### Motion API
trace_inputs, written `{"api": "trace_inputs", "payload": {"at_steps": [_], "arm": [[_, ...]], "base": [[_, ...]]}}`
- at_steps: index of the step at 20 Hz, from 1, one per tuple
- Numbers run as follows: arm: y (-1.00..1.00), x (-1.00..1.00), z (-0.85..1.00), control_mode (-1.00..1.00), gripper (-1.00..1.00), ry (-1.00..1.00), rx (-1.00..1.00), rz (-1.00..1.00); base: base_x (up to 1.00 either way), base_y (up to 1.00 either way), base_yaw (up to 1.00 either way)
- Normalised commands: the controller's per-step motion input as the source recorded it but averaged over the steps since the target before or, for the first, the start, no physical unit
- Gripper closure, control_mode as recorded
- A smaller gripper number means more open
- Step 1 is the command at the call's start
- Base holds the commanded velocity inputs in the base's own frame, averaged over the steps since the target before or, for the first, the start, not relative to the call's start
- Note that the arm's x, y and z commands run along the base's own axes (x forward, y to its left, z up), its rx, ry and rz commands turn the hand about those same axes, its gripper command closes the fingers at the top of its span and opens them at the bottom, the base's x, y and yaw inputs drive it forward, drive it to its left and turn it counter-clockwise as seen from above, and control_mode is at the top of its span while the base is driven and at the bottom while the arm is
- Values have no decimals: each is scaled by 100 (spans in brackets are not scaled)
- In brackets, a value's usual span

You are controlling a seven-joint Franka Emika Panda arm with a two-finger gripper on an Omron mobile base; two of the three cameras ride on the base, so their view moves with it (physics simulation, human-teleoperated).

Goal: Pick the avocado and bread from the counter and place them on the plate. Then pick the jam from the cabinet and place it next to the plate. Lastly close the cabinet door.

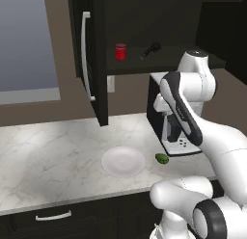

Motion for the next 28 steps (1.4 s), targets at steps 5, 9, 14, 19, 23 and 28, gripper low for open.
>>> {"api": "trace_inputs", "payload": {"at_steps": [5,9,14,19,23,28], "arm": [[-22,-33,-13,-100,-100,-3,0,0],[-21,-30,-18,-100,-100,-1,0,0],[-29,-21,-26,-100,-100,0,0,0],[-33,-11,-29,-100,-100,0,0,0],[-33,-3,-25,-100,-100,0,-3,0],[-36,0,-19,-100,-100,0,-3,0]], "base": [[0,0,0],[0,0,0],[0,0,0],[0,0,0],[0,0,0],[0,0,0]]}}
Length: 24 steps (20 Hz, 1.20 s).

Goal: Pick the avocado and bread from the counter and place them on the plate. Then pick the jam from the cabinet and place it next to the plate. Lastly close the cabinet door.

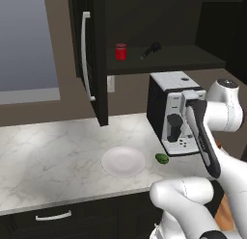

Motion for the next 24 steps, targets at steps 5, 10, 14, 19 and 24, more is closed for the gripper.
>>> {"api": "trace_inputs", "payload": {"at_steps": [5,10,14,19,24], "arm": [[-40,0,-19,-100,-100,0,-1,0],[-39,0,-15,-100,-100,0,0,0],[-39,0,-16,-100,-100,0,0,0],[-36,1,-9,-100,-100,0,0,0],[-32,10,-6,-100,-100,0,0,0]], "base": [[0,0,0],[0,0,0],[0,0,0],[0,0,0],[0,0,0]]}}
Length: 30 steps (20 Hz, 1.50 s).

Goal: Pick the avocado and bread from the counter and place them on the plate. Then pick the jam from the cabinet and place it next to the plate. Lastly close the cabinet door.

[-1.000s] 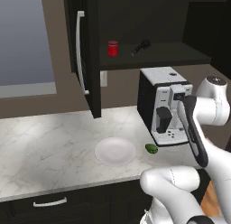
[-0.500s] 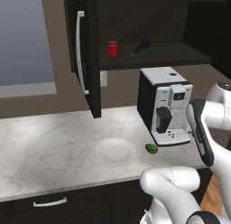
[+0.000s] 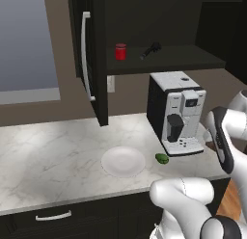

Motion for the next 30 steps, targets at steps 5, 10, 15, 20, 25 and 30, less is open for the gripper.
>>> {"api": "trace_inputs", "payload": {"at_steps": [5,10,15,20,25,30], "arm": [[-31,16,-4,-100,-100,0,0,0],[-25,17,-4,-100,-100,0,0,0],[-6,19,-14,-100,-100,0,-4,0],[0,18,-20,-100,-100,0,-7,0],[-6,18,-21,-100,-100,0,-2,0],[-15,13,-13,-100,-100,0,0,0]], "base": [[0,0,0],[0,0,0],[0,0,0],[0,0,0],[0,0,0],[0,0,0]]}}
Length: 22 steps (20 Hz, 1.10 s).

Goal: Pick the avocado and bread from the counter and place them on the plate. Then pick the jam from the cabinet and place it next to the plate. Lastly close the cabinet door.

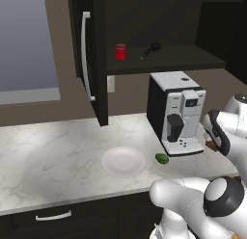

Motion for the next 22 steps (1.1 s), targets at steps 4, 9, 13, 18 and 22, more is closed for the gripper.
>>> {"api": "trace_inputs", "payload": {"at_steps": [4,9,13,18,22], "arm": [[-18,10,-8,-100,-100,0,0,0],[-12,10,-7,-100,-100,0,0,0],[-9,9,-8,-100,-100,0,0,0],[-10,8,-10,-100,-100,0,0,0],[-8,8,-11,-100,-100,0,0,0]], "base": [[0,0,0],[0,0,0],[0,0,0],[0,0,0],[0,0,0]]}}
